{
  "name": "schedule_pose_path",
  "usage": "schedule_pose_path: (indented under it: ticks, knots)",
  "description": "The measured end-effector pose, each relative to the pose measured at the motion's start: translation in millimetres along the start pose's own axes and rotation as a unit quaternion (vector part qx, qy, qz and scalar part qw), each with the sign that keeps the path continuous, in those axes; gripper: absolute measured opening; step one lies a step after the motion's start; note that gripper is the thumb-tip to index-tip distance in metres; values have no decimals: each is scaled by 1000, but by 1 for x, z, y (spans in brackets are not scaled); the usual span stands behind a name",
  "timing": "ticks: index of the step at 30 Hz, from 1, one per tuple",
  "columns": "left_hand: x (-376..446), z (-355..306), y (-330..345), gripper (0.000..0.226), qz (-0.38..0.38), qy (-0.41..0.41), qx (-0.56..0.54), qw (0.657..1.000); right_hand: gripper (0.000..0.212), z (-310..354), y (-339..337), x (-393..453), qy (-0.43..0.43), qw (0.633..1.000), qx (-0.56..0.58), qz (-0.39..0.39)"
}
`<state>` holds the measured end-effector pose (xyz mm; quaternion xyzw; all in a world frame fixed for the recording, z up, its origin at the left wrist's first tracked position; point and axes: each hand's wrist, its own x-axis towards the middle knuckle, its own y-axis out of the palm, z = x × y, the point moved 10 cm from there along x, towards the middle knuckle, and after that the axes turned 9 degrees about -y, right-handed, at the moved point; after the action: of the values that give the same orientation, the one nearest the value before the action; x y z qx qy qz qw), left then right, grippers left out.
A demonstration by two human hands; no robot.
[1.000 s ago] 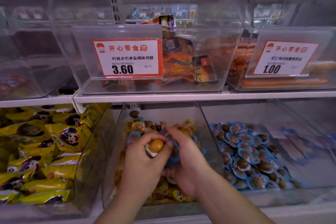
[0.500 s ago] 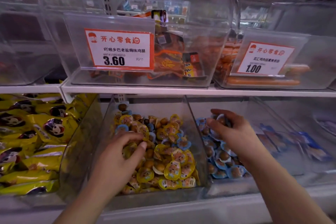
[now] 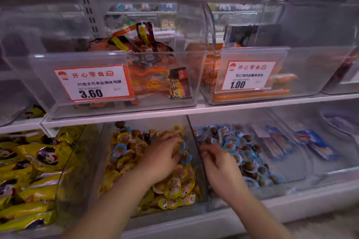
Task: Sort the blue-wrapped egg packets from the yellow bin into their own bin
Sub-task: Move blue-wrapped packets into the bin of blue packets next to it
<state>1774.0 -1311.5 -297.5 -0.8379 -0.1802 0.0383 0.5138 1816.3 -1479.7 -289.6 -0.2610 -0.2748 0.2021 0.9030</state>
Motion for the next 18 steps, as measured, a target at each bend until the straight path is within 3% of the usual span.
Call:
schedule_pose_path:
  ticks: [4,7,12,15,18]
  knots:
    - [36,36,31,56,95,-16,60,994,22,-49,-6,13,137,981,135,-19]
    - [45,41,40,53,129,19,51,990,22,-64,-5,20,145,983,115,-14]
    - [70,66,4,27,60,11,108,992,17,-54,15,32,93,992,73,35]
    - [75,85,-15,35,30,-48,184,981,17,-49,17,35,95,993,56,35]
    - [57,49,-25,35,-47,-8,168,985,18,-42,23,37,91,994,52,44]
